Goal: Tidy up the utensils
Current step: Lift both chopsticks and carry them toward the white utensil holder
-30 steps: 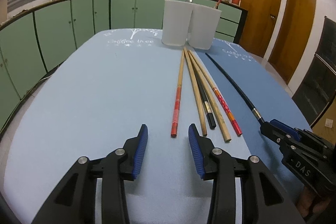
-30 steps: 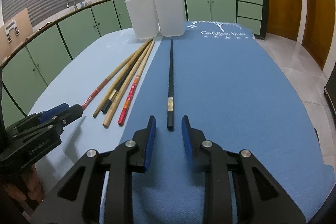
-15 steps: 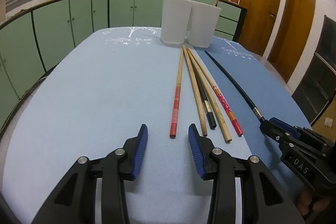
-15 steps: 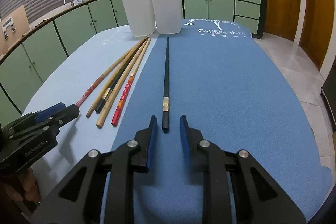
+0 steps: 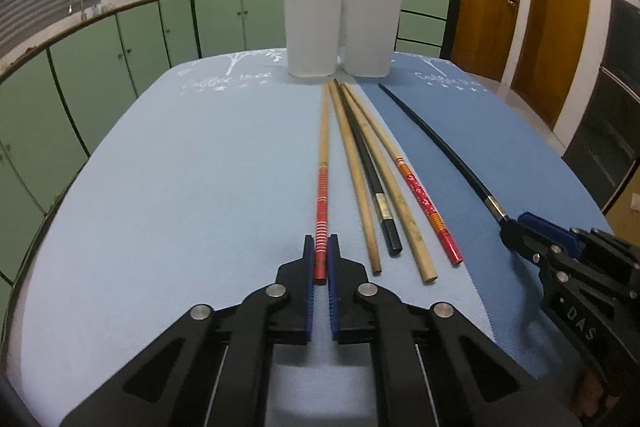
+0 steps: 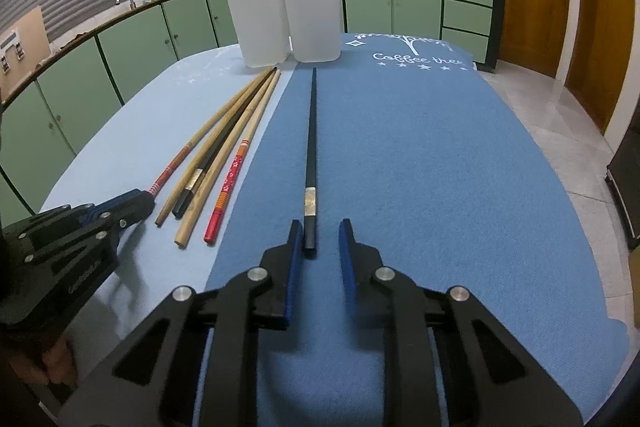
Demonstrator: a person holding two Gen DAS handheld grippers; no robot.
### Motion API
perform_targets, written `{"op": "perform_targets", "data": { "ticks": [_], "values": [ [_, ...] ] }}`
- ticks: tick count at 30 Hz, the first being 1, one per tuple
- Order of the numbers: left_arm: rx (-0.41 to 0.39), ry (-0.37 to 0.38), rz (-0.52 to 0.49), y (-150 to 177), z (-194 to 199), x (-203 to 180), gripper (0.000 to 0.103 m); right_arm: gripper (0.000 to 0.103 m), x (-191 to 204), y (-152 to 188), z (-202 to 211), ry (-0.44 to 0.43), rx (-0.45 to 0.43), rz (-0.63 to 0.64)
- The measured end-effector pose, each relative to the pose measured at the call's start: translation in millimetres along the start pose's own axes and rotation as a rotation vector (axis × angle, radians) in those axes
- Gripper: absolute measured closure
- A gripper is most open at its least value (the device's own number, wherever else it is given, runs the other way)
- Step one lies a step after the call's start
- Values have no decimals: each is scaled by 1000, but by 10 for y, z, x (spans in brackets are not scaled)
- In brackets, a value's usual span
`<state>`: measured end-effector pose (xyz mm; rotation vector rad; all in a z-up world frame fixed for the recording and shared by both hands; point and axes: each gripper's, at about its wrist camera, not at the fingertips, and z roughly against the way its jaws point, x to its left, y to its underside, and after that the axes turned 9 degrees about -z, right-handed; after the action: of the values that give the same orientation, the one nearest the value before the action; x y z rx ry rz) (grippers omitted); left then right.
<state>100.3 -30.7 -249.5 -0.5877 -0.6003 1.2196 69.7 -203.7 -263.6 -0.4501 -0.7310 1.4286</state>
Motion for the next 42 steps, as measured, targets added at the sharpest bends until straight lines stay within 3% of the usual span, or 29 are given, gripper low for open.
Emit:
{"op": "perform_targets", "data": {
  "ticks": [8, 19, 22, 25, 29, 38, 42],
  "values": [
    [-37, 14, -9, -70, 238, 21, 98, 97, -80, -87, 108, -26, 10, -9],
    [-172, 1, -30, -598, 972, 174, 98, 97, -114, -674, 773, -83, -155, 7],
    [-153, 17, -36, -729, 1018, 198, 98, 97, -96, -821, 927, -102, -201, 13],
    [-107, 45, -11, -702, 900, 247, 98, 97, -75, -852, 960, -100, -213, 22],
    [-29, 44, 50, -463, 537, 333, 98, 97, -85, -712, 793, -81, -162, 10],
    [35, 79, 76, -105, 167, 351, 97, 97, -70, -323, 421, -41, -57, 3],
    [39, 89, 87, -2, 133, 365, 86, 97, -84, -280, 372, -41, -44, -6]
  ]
}}
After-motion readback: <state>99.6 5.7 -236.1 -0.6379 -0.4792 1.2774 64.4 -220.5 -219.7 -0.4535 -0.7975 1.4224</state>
